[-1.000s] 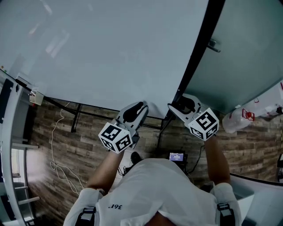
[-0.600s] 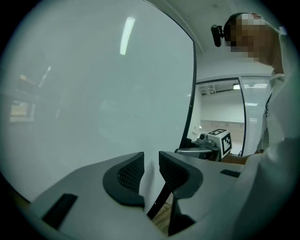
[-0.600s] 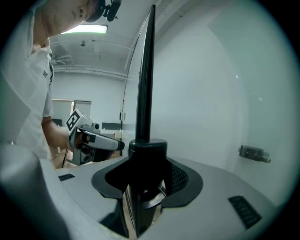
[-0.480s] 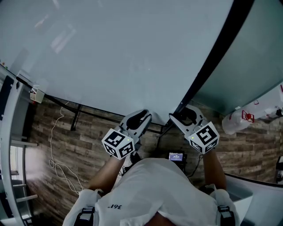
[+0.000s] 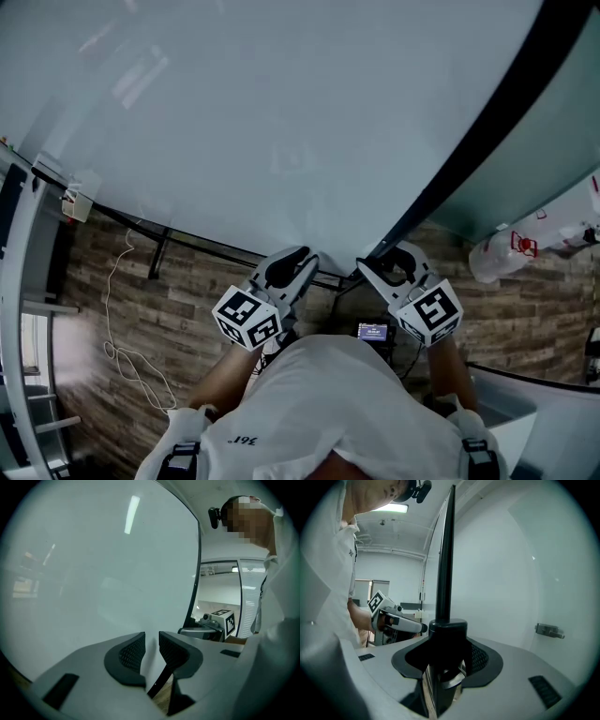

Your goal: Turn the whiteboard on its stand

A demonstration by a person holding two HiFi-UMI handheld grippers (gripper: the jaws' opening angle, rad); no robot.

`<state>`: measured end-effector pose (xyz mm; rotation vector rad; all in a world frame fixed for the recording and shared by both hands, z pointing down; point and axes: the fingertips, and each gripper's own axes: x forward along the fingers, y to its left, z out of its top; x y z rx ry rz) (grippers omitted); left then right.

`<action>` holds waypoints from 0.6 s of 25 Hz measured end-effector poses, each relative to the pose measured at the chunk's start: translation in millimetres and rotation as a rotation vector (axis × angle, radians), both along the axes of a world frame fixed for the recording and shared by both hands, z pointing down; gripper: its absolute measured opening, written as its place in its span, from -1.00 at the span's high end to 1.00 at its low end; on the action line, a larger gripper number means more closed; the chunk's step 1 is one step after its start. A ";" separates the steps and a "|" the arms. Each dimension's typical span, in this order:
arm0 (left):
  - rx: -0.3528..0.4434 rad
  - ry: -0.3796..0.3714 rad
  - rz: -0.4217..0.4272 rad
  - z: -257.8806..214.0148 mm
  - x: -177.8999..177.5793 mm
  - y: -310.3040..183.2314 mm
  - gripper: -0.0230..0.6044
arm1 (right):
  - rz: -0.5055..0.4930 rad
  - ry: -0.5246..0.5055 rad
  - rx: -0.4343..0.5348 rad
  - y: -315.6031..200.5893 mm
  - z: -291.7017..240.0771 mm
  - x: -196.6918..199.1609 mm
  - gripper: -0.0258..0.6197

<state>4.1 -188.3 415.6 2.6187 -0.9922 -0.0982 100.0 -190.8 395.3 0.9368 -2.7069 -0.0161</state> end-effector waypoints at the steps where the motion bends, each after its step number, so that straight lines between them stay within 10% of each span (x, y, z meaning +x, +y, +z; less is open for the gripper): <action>1: -0.001 0.001 0.004 0.2 0.1 2.4 0.64 | 0.005 0.000 -0.003 2.4 0.8 0.4 0.31; 15: 0.001 0.009 0.028 1.0 -4.6 -1.4 0.65 | 0.025 -0.011 0.028 -0.6 -0.9 -4.4 0.31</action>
